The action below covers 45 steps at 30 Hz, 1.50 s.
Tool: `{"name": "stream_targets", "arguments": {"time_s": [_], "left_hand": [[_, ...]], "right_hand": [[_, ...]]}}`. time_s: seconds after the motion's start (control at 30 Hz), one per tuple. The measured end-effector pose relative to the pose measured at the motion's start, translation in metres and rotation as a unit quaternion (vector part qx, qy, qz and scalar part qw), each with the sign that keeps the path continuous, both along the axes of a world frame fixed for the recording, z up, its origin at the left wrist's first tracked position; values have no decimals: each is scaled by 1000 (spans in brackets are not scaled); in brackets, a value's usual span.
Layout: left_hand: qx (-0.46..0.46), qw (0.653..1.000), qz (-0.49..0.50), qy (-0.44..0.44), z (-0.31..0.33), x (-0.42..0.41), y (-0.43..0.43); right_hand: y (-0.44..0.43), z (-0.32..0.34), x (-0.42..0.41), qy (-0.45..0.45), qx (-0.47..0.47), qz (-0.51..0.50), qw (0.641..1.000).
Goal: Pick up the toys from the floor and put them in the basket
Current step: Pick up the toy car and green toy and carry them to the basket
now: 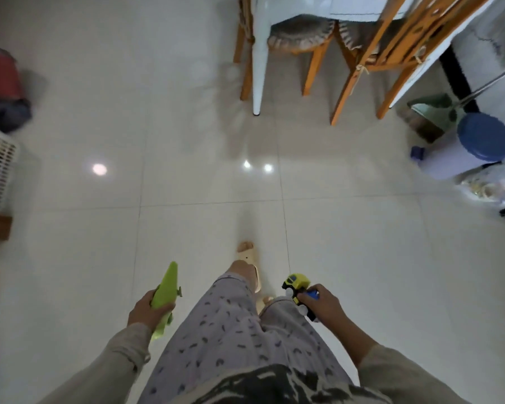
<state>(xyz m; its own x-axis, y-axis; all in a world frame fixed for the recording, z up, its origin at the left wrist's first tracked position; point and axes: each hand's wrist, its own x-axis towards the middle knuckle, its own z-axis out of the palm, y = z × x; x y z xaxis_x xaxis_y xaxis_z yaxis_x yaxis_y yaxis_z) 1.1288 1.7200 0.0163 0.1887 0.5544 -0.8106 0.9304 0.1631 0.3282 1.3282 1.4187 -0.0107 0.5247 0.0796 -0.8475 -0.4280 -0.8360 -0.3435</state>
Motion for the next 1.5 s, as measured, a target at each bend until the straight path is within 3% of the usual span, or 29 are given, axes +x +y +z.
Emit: {"name": "stream_targets", "arguments": {"time_s": [0.23,0.43,0.7,0.93,1.17,1.27,1.4,1.5], "left_hand": [[-28,987,156,31,-31,-28,34],[-61,989,133,-10,-30,44,106],[9,991,121,-61,14,133,241],[23,973,210,-92,13,151,298],[-17,953,302,-25,-5,131,338],[-54,926,374,-1,-5,122,352],[-57,860,507,-17,-4,122,371],[-45,809,586,-21,-2,126,386]], "right_hand": [[91,4,68,-15,10,119,993],[160,-15,117,-28,-46,187,981],[275,-3,192,-64,-75,181,978],[383,0,245,-74,-58,257,962],[542,-8,281,-73,-43,368,926],[619,2,290,-74,-23,443,893],[719,14,296,-63,20,519,852],[780,24,295,-47,48,535,842]]}}
